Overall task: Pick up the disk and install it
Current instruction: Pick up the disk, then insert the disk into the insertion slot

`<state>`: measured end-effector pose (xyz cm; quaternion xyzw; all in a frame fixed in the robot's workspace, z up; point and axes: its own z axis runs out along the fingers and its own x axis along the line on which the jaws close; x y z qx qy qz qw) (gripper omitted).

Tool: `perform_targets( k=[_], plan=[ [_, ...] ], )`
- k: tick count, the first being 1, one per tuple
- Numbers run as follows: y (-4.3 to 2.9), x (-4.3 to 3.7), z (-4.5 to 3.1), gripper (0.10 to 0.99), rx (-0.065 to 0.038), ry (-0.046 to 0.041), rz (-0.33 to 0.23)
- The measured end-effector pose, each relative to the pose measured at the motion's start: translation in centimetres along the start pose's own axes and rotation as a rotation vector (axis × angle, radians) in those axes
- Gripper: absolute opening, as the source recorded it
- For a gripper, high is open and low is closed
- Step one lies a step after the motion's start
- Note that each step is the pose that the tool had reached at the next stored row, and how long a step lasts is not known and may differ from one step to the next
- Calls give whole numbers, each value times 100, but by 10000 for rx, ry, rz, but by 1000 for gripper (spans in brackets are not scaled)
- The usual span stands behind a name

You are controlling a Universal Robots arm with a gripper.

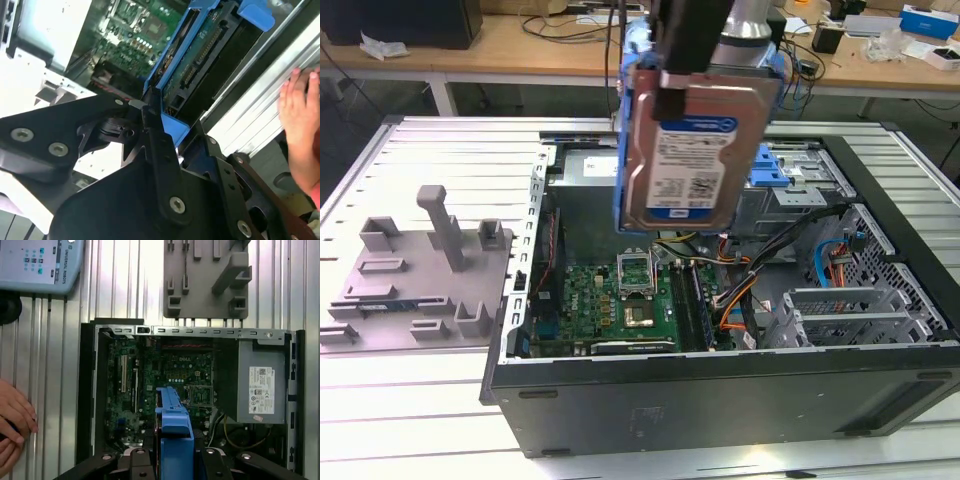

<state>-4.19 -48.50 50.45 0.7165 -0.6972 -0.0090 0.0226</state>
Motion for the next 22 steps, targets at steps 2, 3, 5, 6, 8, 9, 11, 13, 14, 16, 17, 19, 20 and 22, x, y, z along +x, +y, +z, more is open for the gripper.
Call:
perform_targets(
  k=[2, 3, 5, 6, 8, 9, 11, 13, 14, 16, 17, 19, 20, 22],
  plan=[
    [-155, 55, -6, 369, -3, -1, 0],
    [-224, 77, -8, 369, -4, -2, 2],
    [-352, 115, -13, 369, -6, -1, 1],
    [-372, 119, -14, 369, -4, 0, 0],
    [-379, 119, -14, 369, -5, -2, 0],
    [-379, 119, -14, 369, -5, -2, 2],
    [-381, 120, -15, 369, -5, 0, 0],
    [-387, 120, -15, 369, -5, -1, 1],
    [-391, 120, -15, 369, -5, -1, 1],
    [-393, 120, -15, 369, -6, -1, 1],
    [-394, 120, -15, 369, -5, -1, 0],
    [-395, 120, -15, 369, -5, -2, 1],
    [-396, 120, -15, 369, -5, -1, 1],
    [-397, 120, -15, 369, -5, -1, 1]
  ],
)
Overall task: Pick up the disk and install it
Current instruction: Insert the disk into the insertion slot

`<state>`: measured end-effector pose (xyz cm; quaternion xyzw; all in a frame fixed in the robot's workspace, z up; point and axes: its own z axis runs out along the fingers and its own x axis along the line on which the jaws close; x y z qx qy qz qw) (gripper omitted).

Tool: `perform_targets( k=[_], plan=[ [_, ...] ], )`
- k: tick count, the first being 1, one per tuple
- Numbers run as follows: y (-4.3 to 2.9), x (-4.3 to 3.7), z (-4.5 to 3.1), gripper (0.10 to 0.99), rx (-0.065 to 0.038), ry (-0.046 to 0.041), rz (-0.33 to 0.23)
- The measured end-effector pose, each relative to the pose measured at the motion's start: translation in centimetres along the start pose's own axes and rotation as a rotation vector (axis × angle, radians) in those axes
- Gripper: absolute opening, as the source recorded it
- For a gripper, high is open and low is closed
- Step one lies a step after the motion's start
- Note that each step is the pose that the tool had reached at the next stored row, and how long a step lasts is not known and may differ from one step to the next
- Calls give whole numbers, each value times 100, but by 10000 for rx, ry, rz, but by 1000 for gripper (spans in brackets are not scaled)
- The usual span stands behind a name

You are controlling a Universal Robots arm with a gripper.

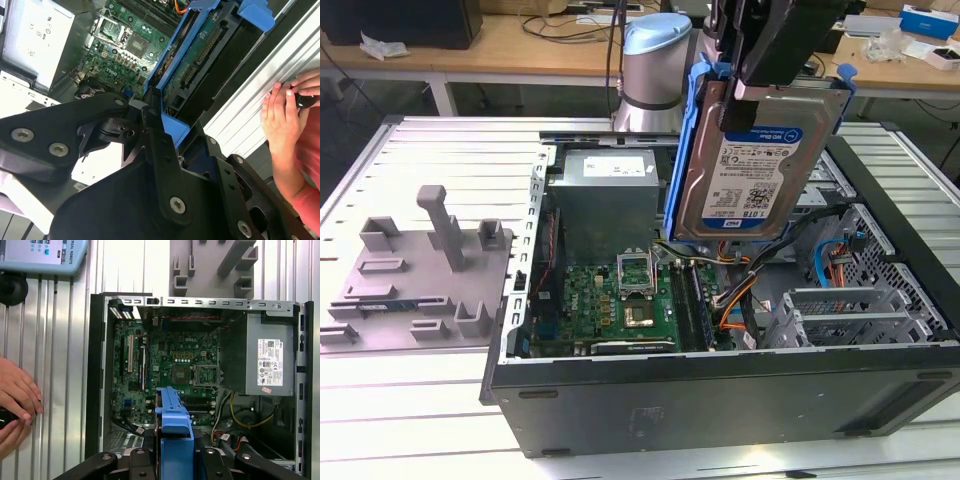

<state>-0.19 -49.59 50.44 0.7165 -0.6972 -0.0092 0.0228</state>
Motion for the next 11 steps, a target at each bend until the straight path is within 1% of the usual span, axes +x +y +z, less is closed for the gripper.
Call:
perform_targets(
  k=[3, 5, 7, 8, 11],
  plan=[
    [1, 0, 2, 369, 8, -8, -1],
    [7, 0, 7, 369, 85, -82, -3],
    [14, 1, 7, 369, 205, -190, -5],
    [15, 6, 8, 369, 257, -300, -9],
    [16, 31, 13, 369, 276, -504, -10]
  ],
)
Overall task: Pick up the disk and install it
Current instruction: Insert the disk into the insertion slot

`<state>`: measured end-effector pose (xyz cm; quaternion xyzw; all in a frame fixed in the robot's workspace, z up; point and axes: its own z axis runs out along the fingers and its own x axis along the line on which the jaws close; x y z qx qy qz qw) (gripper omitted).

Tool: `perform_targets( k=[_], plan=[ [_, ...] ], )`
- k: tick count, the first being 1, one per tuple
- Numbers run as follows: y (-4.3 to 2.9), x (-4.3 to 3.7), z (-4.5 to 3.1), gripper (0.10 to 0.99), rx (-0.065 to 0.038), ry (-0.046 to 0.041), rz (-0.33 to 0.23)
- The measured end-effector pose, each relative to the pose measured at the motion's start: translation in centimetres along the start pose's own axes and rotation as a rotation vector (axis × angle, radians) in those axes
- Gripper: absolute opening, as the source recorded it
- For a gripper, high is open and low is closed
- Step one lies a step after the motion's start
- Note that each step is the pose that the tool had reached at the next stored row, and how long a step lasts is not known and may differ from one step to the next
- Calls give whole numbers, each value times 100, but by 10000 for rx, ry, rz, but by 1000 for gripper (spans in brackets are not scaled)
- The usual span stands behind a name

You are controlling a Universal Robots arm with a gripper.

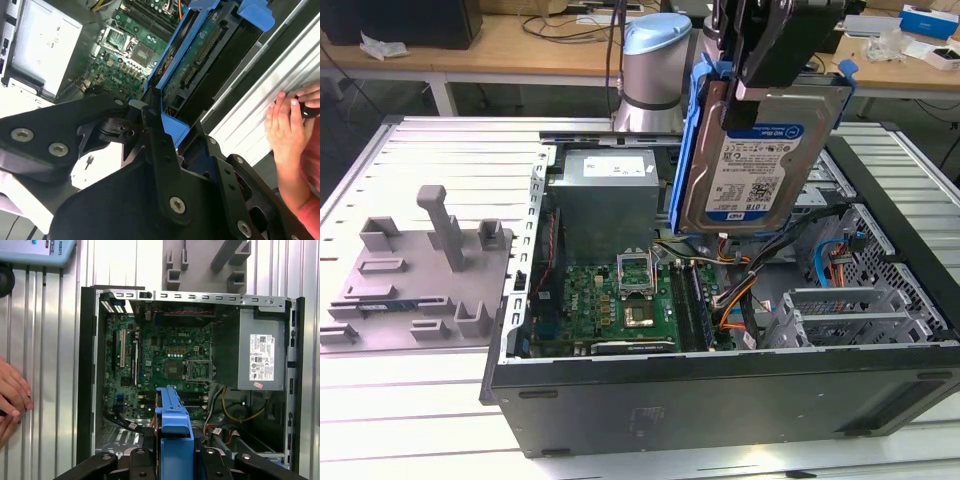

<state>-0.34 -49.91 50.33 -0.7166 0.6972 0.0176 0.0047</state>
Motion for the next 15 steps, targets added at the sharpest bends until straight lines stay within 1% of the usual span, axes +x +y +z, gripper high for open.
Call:
perform_targets(
  k=[1, 2, 3, 5, 10, 11, 15],
  plan=[
    [0, 16, 3, 369, 8, -74, 1],
    [1, 56, 7, 369, 13, -141, 14],
    [2, 86, 9, 369, 15, -160, 29],
    [3, 102, 10, 369, 17, -171, 34],
    [1, 110, 10, 369, 16, -171, 33],
    [-7, 111, 10, 369, 17, -171, 31],
    [-80, 128, 12, 369, 16, -171, 35]
  ],
)
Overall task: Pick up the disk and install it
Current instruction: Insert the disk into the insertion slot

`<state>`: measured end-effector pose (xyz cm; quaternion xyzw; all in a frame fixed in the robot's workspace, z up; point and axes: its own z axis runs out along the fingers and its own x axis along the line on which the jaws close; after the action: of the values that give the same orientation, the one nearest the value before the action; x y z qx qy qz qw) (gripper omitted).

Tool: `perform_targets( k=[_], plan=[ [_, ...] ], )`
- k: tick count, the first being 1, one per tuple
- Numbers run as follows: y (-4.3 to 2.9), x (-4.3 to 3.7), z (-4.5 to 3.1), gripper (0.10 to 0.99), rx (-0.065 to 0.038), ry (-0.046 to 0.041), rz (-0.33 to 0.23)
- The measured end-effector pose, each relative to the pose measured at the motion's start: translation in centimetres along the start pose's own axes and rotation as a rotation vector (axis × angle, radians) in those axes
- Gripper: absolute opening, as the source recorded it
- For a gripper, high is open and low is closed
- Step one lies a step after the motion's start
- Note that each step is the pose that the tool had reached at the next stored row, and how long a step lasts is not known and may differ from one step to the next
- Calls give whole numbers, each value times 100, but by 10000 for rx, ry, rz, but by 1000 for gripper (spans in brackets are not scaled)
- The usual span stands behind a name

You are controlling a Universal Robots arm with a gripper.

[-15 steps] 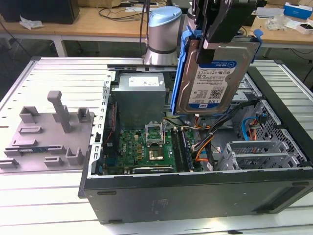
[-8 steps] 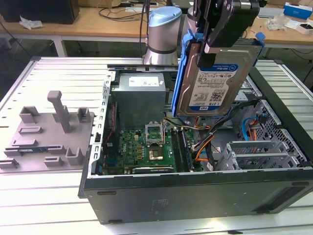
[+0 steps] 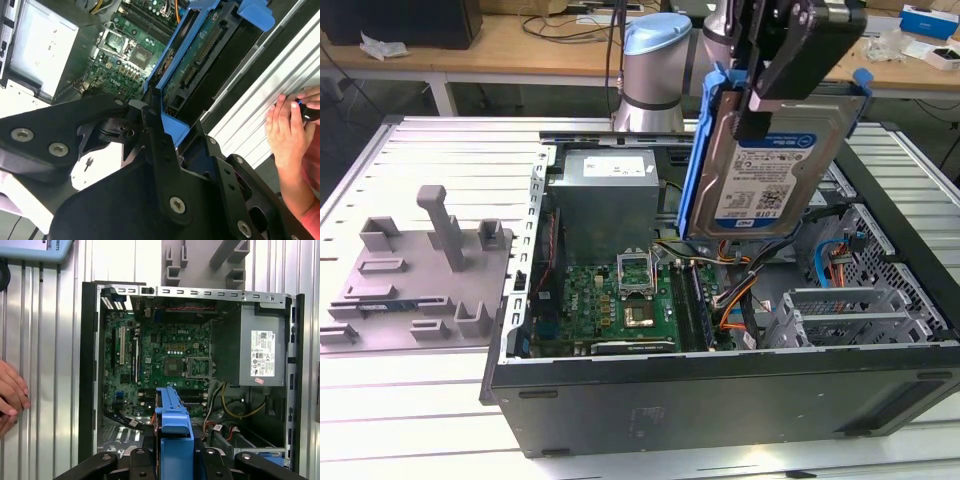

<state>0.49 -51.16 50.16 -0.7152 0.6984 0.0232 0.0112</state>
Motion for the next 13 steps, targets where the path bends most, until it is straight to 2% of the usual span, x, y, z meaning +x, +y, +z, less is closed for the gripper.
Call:
perform_targets(
  k=[9, 13],
  plan=[
    [-166, 198, 7, 369, 3, 1, -2],
    [-276, 299, 10, 369, 5, 0, -1]
  ],
)
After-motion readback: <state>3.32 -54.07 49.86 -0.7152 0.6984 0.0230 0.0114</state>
